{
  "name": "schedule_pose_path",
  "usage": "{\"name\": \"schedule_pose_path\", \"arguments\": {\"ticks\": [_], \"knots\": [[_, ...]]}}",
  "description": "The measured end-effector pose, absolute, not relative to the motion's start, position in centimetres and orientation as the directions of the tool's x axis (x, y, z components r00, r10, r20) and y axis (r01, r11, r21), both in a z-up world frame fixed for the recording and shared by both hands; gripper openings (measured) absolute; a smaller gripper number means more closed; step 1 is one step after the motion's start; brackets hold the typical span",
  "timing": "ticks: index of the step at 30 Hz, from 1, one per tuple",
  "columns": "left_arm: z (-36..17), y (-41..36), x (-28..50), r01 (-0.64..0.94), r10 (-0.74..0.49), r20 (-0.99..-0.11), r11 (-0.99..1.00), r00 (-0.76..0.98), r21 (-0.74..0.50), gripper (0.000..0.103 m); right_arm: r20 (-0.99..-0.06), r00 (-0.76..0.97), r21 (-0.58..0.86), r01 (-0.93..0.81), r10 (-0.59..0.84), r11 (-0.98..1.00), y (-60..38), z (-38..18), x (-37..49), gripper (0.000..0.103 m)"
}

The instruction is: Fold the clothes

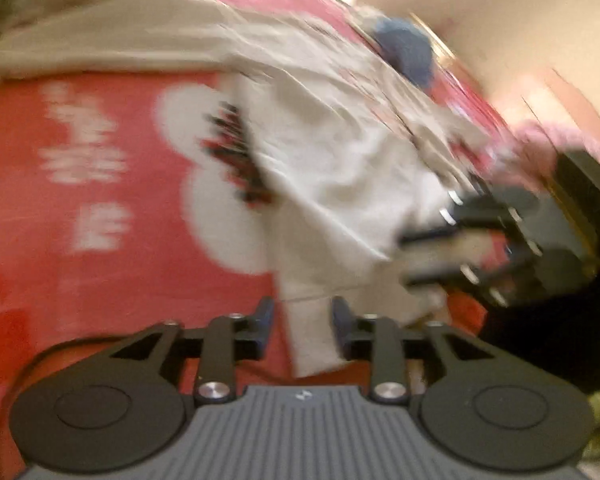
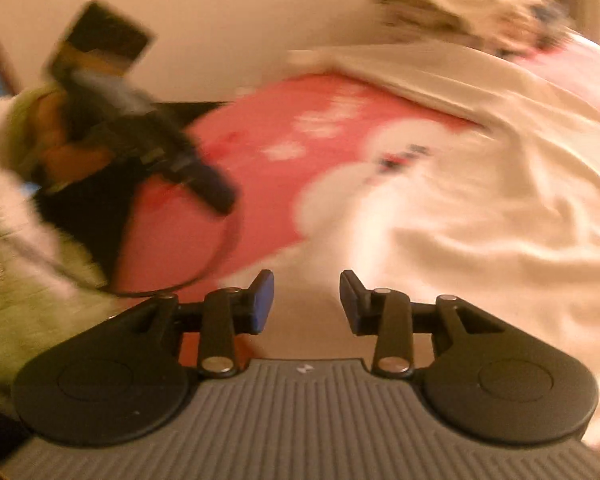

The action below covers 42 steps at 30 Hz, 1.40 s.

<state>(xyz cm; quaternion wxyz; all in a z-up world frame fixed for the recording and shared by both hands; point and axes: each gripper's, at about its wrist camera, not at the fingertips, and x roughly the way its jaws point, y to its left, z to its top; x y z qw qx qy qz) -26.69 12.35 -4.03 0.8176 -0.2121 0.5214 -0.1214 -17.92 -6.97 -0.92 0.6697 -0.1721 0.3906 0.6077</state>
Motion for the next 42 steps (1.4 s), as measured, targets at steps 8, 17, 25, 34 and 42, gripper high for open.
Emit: {"name": "schedule_pose_path", "arguments": {"ticks": [8, 17, 25, 34, 42], "knots": [[-7.8, 6.5, -23.0, 0.005, -0.335, -0.898, 0.937, 0.287, -0.348, 0.041, -0.738, 0.062, 0.224, -0.917, 0.672, 0.331, -7.7, -2.1, -16.4, 0.037], [-6.4, 9.9, -25.6, -0.208, -0.438, -0.819, 0.82, 0.371, -0.533, 0.009, -0.718, 0.072, 0.224, -0.918, 0.692, 0.328, -7.5, -2.2, -16.5, 0.038], [-9.4, 9.8, -26.6, -0.304, -0.472, -0.826, 0.774, 0.307, -0.555, 0.006, -0.738, 0.038, 0.205, -0.938, 0.674, 0.278, -6.3, -3.1, -17.4, 0.04], [-5.8, 9.7, -27.0, -0.157, -0.406, -0.823, 0.854, 0.398, -0.497, 0.011, -0.799, -0.135, 0.279, -0.946, 0.586, 0.163, -3.0, -6.3, -18.8, 0.042], [-5.6, 9.9, -23.4, -0.137, -0.381, -0.801, 0.862, 0.462, -0.489, 0.032, -0.645, -0.209, 0.505, -0.839, 0.735, 0.205, -7.6, -2.4, -17.5, 0.046]]}}
